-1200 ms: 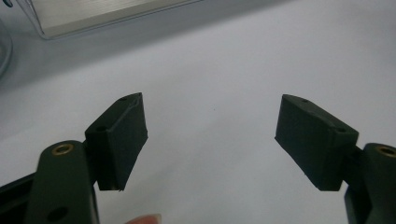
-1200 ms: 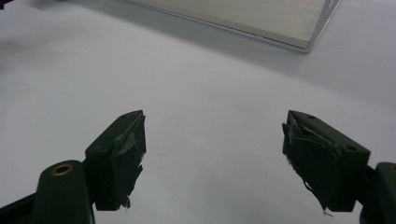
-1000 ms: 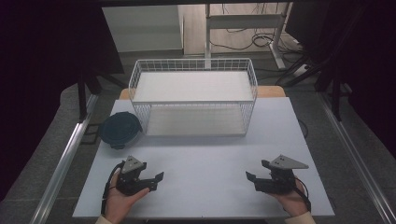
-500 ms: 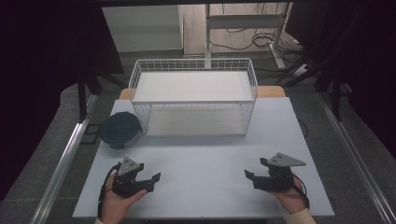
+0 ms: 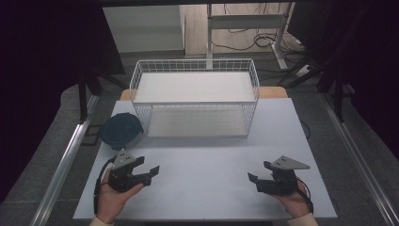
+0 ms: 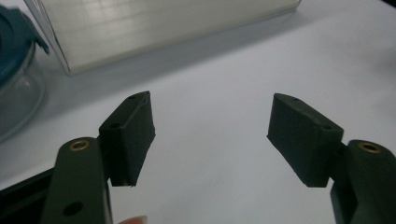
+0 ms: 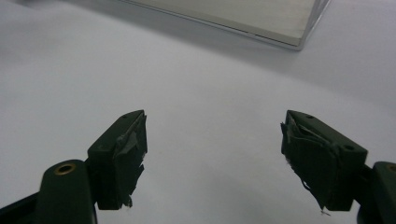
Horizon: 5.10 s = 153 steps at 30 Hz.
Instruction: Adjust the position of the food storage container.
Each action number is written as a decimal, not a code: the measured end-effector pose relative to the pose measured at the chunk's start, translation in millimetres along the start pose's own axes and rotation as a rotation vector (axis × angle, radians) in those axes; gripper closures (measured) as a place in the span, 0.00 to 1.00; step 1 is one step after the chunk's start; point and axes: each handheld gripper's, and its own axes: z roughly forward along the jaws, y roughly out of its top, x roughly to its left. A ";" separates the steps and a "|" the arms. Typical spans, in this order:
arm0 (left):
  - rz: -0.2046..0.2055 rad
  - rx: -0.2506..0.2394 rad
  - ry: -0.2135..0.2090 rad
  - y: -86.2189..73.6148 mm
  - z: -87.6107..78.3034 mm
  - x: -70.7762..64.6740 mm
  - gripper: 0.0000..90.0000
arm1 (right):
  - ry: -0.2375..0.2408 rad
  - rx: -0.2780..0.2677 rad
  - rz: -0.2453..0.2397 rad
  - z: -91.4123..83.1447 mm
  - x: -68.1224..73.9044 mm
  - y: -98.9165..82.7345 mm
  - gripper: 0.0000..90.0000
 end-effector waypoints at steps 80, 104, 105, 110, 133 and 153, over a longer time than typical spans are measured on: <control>-0.183 0.288 0.331 75.1 89.7 236.7 1.00 | -0.009 0.098 -0.046 20.5 9.6 -7.2 0.24; -0.165 0.333 0.246 32.1 39.1 188.2 1.00 | 0.026 0.091 -0.060 21.5 13.8 -1.5 0.24; -0.162 0.333 0.245 30.5 37.2 186.5 1.00 | 0.026 0.091 -0.060 21.5 13.8 -1.5 0.24; -0.182 0.313 0.218 26.0 34.7 185.2 1.00 | 0.038 0.091 -0.067 24.2 16.9 0.9 0.24; -0.088 0.297 0.070 34.8 60.3 137.4 1.00 | 0.037 0.093 -0.071 23.9 17.5 1.4 0.24; -0.061 0.250 0.004 31.3 75.4 79.8 1.00 | 0.033 0.091 -0.069 22.4 15.9 0.7 0.24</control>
